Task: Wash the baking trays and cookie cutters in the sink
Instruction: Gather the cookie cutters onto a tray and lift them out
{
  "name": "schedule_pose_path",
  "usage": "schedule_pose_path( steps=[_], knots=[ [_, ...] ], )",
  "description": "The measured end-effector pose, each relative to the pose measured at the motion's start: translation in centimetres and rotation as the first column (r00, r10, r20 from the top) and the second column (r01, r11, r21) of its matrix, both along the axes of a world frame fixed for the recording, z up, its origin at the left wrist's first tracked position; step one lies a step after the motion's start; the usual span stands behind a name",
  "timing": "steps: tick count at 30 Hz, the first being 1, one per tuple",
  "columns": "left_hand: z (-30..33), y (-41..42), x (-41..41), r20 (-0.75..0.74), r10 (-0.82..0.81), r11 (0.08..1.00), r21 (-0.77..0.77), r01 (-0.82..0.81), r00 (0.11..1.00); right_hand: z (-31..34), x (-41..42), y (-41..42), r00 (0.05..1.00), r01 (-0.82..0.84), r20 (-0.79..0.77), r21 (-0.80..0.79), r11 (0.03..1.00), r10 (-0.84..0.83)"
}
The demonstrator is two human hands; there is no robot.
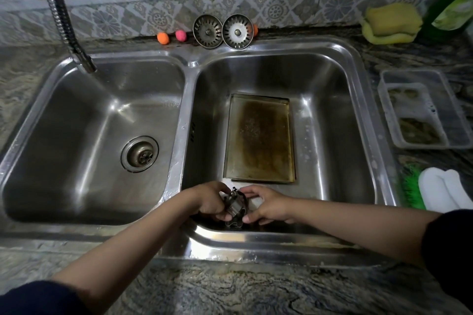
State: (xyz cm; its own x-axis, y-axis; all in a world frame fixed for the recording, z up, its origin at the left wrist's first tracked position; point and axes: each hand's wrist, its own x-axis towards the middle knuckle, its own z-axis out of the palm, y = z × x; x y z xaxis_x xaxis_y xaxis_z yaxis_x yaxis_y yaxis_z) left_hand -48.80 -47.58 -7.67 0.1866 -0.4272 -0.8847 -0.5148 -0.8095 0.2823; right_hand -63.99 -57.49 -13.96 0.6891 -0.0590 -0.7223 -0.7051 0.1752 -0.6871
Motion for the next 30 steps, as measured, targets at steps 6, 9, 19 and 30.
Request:
schedule_pose_path(
  steps=[6,9,19,30],
  knots=[
    [3.6,-0.5,0.5,-0.053,0.018,0.997,-0.073,-0.022,0.998,2.8,-0.7,-1.0,0.994,0.045,0.1,-0.108,0.993,-0.034],
    [5.6,-1.7,1.1,-0.075,0.024,0.992,-0.12,-0.033,0.997,4.9,-1.0,-2.6,0.986,0.077,0.156,-0.127,0.989,-0.057],
    [4.6,-9.1,3.0,-0.086,0.107,0.944,-0.305,-0.129,0.991,5.7,1.7,-9.0,0.973,0.206,0.153,-0.25,0.946,-0.172],
    [0.1,-6.8,2.4,0.261,0.144,0.929,-0.367,-0.04,0.955,1.2,0.1,-9.1,0.925,0.366,0.097,-0.478,0.798,-0.366]
  ],
)
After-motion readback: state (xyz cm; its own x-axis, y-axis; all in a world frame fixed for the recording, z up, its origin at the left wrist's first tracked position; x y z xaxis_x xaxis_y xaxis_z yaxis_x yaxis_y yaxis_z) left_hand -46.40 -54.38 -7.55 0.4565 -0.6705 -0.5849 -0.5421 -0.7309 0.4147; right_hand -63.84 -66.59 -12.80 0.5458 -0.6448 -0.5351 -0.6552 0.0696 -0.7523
